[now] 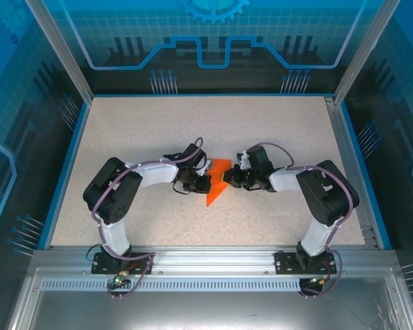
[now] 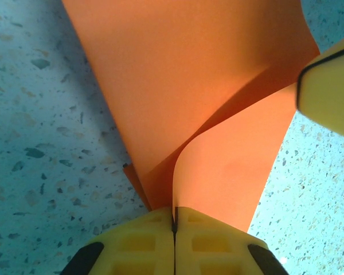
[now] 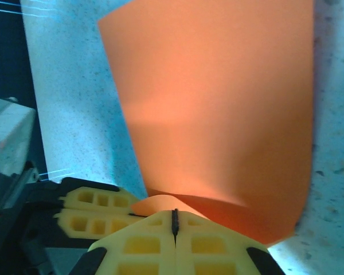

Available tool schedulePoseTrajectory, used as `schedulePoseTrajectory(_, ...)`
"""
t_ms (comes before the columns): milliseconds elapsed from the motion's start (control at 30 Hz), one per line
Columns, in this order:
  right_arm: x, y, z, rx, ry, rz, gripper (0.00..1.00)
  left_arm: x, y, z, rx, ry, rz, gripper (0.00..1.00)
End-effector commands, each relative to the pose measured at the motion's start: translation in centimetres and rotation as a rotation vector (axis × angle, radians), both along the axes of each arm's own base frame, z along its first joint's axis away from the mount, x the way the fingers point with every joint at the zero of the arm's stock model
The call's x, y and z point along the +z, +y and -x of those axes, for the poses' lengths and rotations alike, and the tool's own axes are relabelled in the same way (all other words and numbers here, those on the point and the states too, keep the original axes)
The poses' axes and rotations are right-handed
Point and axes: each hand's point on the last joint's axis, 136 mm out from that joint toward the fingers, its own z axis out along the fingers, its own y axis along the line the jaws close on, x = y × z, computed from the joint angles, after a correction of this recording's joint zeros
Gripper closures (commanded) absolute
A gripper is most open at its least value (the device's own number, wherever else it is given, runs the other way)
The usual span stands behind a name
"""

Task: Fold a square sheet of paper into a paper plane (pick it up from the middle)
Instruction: Third fold the triangle at the center of the table.

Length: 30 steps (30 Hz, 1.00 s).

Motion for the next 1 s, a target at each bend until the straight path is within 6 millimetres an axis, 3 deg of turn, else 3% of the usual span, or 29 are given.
schedulePoseTrajectory(0, -1.7, -0.9, 0.0, -0.008, 0.023, 0.044, 1.00, -1.5, 0.8, 1.2, -0.015, 0.052, -0.054, 0.94)
schedulePoseTrajectory(133, -3.5, -1.2, 0.3, -0.009, 0.053, 0.063, 1.00, -1.5, 0.8, 1.3, -0.018, 0.054, -0.055, 0.94)
schedulePoseTrajectory(233, -3.7, -1.3, 0.4, -0.011, 0.063, 0.066, 1.00, -1.5, 0.8, 1.2, -0.020, 0.052, -0.055, 0.94)
schedulePoseTrajectory(433, -0.3, -2.0, -0.2, -0.023, 0.008, 0.041, 0.98, -1.4, 0.8, 1.2, -0.022, 0.049, -0.058, 0.94)
schedulePoseTrajectory(600, 0.7, -2.4, -0.7, -0.010, -0.014, -0.008, 0.98, -1.4, 0.8, 1.2, -0.019, 0.049, -0.056, 0.94)
schedulePoseTrajectory(767, -0.3, -2.0, -0.7, 0.005, 0.013, -0.017, 0.99, -1.3, 0.8, 1.1, -0.018, 0.045, -0.055, 0.94)
schedulePoseTrajectory(967, -3.0, -2.8, -0.2, -0.019, 0.059, 0.041, 0.99, -1.3, 0.8, 1.2, -0.020, 0.048, -0.054, 0.94)
